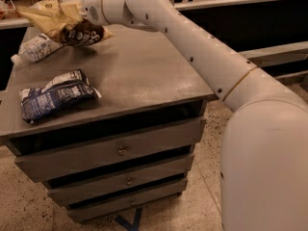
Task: Move brown chip bag near blue plastic bottle
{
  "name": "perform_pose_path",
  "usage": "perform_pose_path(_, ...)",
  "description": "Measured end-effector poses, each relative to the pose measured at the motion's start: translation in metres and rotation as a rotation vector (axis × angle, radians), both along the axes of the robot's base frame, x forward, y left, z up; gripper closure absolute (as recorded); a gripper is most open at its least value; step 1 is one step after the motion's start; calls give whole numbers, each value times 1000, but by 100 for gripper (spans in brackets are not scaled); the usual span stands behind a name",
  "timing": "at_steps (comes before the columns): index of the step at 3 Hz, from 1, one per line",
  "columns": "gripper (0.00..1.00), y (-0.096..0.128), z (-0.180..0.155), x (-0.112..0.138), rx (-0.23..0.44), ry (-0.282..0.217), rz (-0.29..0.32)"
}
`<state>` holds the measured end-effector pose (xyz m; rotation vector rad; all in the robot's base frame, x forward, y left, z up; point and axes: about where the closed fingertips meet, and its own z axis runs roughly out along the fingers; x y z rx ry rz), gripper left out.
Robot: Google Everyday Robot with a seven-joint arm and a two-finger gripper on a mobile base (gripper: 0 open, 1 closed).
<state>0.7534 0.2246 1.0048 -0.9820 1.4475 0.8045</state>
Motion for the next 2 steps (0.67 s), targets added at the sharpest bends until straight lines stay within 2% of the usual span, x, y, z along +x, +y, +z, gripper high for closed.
perform_pose_path(2, 35, 7, -12, -2, -20, 44, -8)
